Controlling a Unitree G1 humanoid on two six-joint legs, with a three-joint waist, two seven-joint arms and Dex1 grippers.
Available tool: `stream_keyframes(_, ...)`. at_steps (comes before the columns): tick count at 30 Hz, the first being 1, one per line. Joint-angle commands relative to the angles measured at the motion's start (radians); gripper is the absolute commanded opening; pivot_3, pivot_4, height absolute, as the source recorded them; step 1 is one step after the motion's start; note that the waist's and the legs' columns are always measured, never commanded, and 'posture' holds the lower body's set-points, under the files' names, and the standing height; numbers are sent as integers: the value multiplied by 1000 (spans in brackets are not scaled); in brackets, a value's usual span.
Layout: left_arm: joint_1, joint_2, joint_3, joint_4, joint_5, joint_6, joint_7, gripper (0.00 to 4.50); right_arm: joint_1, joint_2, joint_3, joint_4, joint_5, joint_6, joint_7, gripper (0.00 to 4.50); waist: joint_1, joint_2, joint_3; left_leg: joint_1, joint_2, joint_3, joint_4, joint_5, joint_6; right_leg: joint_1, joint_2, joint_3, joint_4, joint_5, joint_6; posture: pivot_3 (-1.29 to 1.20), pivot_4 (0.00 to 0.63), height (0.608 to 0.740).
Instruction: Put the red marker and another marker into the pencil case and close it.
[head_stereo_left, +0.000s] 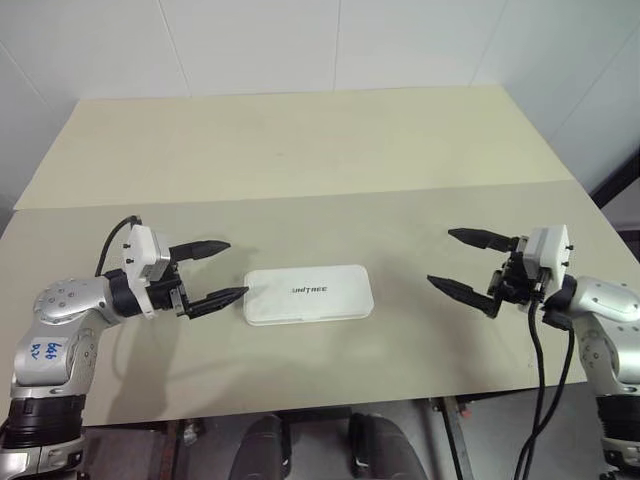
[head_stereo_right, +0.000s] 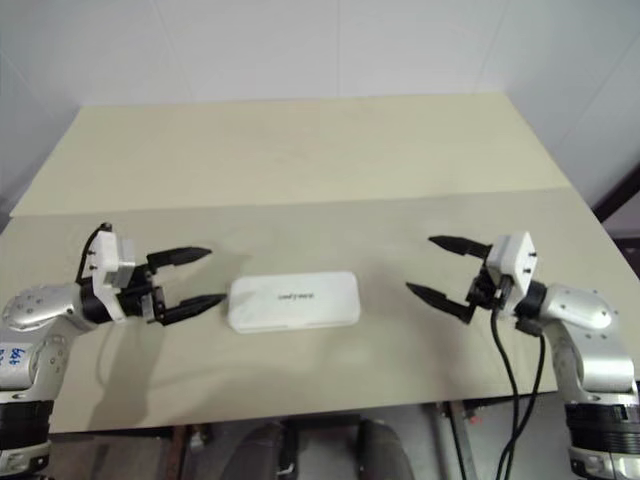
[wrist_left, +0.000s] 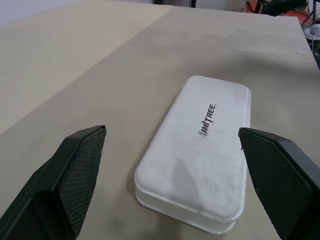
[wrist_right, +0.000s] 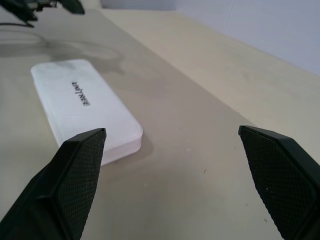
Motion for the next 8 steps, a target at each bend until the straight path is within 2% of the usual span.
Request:
stream_keyframes(1, -28, 4, 31, 27, 10, -66, 14, 4448, -6, -29, -55, 23, 4, -32, 21, 4500, 0, 0, 0, 0, 0, 0, 0, 0, 0, 0, 0, 0, 0, 0, 0, 0, 150, 740)
stream_keyframes(8, -25, 8, 10, 20, -3, -56, 16, 4448, -27, -36, -60, 42, -10, -41, 29, 4500, 0, 0, 0, 0, 0, 0, 0, 1, 2, 0, 1, 0, 0, 1, 2, 0, 150, 740)
